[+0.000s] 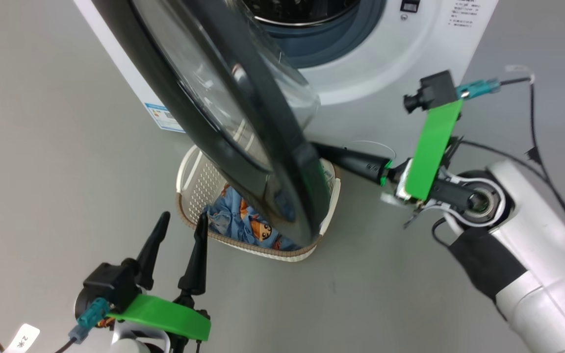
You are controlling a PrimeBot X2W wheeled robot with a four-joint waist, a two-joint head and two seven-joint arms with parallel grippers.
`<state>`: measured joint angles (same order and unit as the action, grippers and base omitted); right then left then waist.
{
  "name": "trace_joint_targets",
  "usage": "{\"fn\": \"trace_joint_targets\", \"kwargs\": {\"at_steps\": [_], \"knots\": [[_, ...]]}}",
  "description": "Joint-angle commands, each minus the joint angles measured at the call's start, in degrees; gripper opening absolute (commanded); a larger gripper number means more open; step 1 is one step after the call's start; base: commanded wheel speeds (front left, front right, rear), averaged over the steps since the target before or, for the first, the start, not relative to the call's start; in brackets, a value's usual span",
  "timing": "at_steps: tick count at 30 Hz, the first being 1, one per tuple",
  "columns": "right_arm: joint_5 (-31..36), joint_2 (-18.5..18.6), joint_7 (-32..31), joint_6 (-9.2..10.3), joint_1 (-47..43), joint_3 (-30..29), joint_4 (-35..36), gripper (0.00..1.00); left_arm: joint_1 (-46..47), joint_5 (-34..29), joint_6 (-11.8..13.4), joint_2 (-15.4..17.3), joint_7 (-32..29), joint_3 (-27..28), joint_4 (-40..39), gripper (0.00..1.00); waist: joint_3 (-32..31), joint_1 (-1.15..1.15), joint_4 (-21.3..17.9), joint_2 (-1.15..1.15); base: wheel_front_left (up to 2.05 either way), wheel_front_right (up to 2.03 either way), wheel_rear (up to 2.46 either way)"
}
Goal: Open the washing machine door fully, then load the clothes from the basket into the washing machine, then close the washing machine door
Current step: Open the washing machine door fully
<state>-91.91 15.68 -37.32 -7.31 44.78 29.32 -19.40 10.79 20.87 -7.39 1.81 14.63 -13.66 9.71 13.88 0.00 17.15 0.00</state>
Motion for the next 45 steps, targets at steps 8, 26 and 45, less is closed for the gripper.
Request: {"fn": "trace_joint_targets", "kwargs": {"at_steps": [8,26,45], "knots": [[0.7,-4.6,-0.8,-0.18,-3.4,2.2,2.6,0.0,-1.2,-1.2,-0.1,1.1,0.4,2.2,-0.9,1.0,-1.8,0.0,1.0,0.0,0.0,0.0,0.0],[3.1,-6.3,2.2,-0.18,-6.0,2.6,2.1,0.0,-1.9,-1.2,-0.1,1.1,0.4,2.7,-0.7,1.0,-3.8,0.0,-0.1,0.0,0.0,0.0,0.0],[7.0,3.7,19.2,-0.18,-15.7,2.7,0.6,1.0,-4.8,-1.1,-0.1,4.5,0.4,4.6,-0.3,1.0,-8.1,0.0,-8.5,0.0,0.0,0.0,0.0]]}}
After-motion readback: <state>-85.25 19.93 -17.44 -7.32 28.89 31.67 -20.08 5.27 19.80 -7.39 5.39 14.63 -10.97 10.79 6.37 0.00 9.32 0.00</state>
